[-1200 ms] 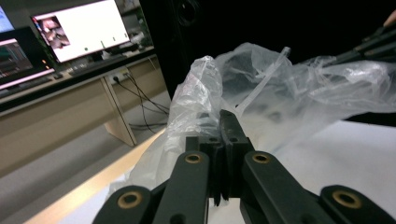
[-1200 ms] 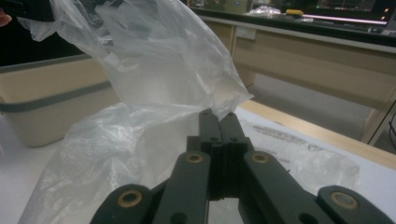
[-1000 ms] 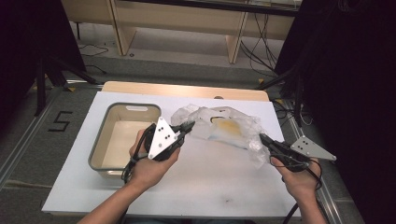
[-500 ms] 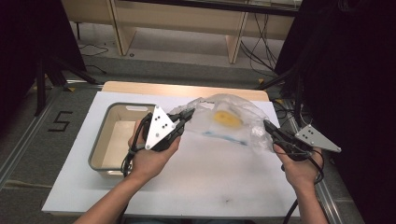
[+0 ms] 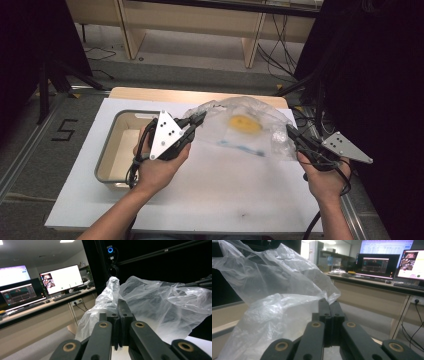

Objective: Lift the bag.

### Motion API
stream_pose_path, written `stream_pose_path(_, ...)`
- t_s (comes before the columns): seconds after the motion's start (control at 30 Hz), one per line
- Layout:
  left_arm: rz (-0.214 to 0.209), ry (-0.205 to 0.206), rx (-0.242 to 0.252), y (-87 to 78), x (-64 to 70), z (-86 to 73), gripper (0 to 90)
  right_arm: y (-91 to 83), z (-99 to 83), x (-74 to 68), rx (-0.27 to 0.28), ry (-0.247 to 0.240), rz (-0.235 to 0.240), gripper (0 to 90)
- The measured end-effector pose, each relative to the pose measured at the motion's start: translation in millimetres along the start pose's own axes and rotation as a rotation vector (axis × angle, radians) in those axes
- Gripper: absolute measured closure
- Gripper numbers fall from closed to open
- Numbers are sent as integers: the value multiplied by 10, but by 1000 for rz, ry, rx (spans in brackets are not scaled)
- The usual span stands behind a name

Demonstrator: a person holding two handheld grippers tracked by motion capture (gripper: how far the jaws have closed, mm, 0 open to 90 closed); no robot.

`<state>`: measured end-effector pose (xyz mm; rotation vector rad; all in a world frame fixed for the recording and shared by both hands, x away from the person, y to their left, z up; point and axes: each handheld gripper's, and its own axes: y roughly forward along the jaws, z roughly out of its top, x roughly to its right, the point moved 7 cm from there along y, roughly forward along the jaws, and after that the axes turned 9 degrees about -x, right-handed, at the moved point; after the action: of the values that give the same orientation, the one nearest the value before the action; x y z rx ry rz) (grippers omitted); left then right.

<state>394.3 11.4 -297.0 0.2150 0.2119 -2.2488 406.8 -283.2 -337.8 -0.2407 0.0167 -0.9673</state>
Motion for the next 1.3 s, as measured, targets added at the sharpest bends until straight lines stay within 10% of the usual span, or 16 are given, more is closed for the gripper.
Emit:
stream_pose_path(0.47, 26, -3, 29, 59, -99, 140, 890, -69, 181, 75, 62, 0, -42, 900)
stream_pose_path(0.97, 96, -45, -155, 740, -382, -333, 858, 377, -12, 349, -23, -42, -239, 900)
stream_pose_path(1.17, 115, -72, -250, 1005, -420, -560, 731, 603, -214, 438, -107, -66, -306, 900)
stream_pose_path(1.3, 139, -82, -315, 1086, -429, -657, 493, 731, -365, 540, -170, -68, -342, 900)
